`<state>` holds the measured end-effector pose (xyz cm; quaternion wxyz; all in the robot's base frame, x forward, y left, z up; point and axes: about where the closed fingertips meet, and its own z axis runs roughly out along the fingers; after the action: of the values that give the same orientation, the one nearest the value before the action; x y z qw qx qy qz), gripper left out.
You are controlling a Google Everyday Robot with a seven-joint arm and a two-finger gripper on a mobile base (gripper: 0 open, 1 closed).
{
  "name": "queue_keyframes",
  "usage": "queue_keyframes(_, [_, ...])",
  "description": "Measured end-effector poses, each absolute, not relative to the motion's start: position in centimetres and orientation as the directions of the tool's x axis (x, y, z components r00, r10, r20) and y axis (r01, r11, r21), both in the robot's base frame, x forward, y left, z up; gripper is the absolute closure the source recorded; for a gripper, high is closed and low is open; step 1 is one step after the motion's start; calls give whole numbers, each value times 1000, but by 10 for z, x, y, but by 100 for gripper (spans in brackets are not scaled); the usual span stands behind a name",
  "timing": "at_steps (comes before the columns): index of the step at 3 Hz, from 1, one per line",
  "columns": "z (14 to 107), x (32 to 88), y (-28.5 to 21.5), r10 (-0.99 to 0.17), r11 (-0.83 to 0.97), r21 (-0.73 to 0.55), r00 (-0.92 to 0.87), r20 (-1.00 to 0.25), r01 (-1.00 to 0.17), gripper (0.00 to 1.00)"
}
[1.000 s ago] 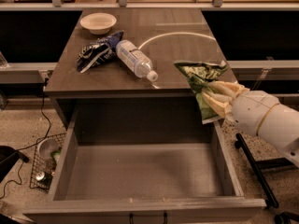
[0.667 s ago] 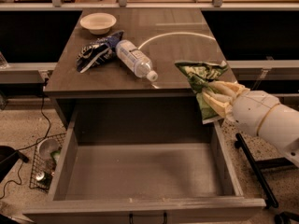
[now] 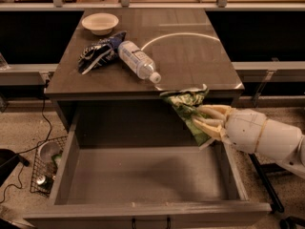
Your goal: Place green jalapeno chip bag into top drawer
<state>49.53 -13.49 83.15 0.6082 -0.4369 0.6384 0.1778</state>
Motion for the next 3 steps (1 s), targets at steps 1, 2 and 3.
queue_keyframes(1, [808, 471, -102, -369, 385, -313, 166, -914, -868, 100])
queue_keyframes(2, [790, 455, -65, -424, 245, -323, 199, -883, -914, 100])
queue_keyframes(3, [765, 452, -33, -483, 138, -320, 218, -848, -937, 100])
